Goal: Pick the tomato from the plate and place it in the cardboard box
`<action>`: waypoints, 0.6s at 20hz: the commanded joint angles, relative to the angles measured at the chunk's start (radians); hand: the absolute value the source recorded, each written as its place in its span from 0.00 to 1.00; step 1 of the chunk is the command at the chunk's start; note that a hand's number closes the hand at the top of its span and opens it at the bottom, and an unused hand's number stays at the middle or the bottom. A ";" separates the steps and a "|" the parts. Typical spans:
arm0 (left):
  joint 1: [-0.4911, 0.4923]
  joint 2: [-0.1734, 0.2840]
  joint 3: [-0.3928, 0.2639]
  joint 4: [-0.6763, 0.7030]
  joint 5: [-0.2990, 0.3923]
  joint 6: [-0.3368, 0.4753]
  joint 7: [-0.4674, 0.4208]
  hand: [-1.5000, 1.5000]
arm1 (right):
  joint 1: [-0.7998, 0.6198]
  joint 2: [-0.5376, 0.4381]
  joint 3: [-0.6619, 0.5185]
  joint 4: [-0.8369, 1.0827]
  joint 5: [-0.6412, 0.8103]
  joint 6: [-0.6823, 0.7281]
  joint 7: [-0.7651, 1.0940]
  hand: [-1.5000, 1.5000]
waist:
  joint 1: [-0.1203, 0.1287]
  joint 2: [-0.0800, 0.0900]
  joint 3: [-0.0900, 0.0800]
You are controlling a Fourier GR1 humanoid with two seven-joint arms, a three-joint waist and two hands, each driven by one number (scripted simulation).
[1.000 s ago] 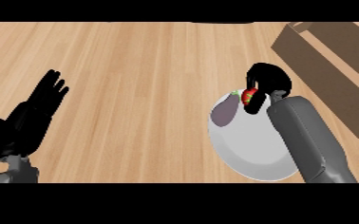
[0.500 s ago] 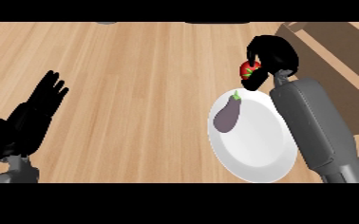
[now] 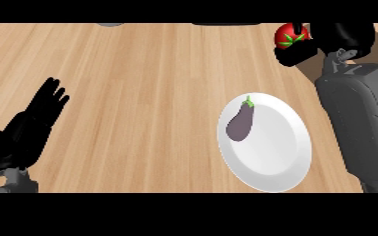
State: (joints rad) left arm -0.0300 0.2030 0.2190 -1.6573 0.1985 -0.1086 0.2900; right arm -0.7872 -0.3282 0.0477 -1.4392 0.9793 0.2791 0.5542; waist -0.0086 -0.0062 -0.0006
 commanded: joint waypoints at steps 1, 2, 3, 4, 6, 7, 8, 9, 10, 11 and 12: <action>-0.040 0.017 0.022 0.027 0.016 -0.003 0.010 0.50 | -0.047 -0.017 -0.058 -0.121 0.006 0.060 0.128 1.00 | 0.000 0.002 0.000; -0.021 -0.019 -0.013 0.031 -0.024 0.017 -0.020 0.50 | -0.023 -0.050 -0.073 -0.159 0.005 0.073 0.116 1.00 | -0.002 0.002 0.000; 0.031 0.000 -0.010 -0.048 0.009 -0.021 0.012 0.50 | -0.062 -0.083 -0.113 -0.061 0.023 0.029 0.088 1.00 | 0.014 0.004 0.000; 0.014 -0.047 -0.055 -0.010 -0.059 0.032 -0.012 0.50 | -0.030 -0.045 -0.076 -0.093 0.059 0.016 0.135 1.00 | 0.009 0.005 0.000; -0.015 0.049 0.060 0.038 0.054 -0.057 -0.014 0.50 | -0.081 -0.113 -0.153 -0.014 0.025 0.027 0.080 1.00 | 0.014 0.006 0.000; -0.007 0.007 0.006 0.001 0.010 -0.018 0.009 0.50 | 0.011 -0.121 -0.162 -0.028 0.026 -0.024 0.031 1.00 | 0.010 0.006 0.001; -0.004 0.031 0.022 -0.052 0.045 -0.032 0.066 0.50 | -0.069 -0.135 -0.177 0.023 0.027 -0.006 0.040 1.00 | 0.017 0.006 0.001; 0.027 -0.027 -0.025 -0.066 -0.013 0.012 0.034 0.50 | -0.087 -0.100 -0.160 0.033 0.042 -0.006 0.081 1.00 | 0.017 0.006 0.000; 0.034 -0.023 -0.018 -0.051 -0.002 -0.008 0.015 0.50 | -0.049 -0.145 -0.181 0.061 0.035 -0.023 0.010 1.00 | 0.016 0.007 0.000; 0.022 -0.006 0.000 -0.008 0.006 -0.031 -0.015 0.50 | -0.059 -0.178 -0.185 0.100 0.036 -0.012 -0.026 1.00 | 0.016 0.007 0.000; -0.046 0.021 0.022 -0.017 0.025 -0.005 0.063 0.50 | -0.014 -0.191 -0.196 0.115 0.033 -0.048 -0.070 1.00 | 0.013 0.008 0.001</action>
State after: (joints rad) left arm -0.0305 0.2053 0.2230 -1.6786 0.2094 -0.1219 0.3116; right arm -0.8309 -0.4636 -0.1136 -1.3959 1.0103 0.2666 0.5667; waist 0.0047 -0.0002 -0.0004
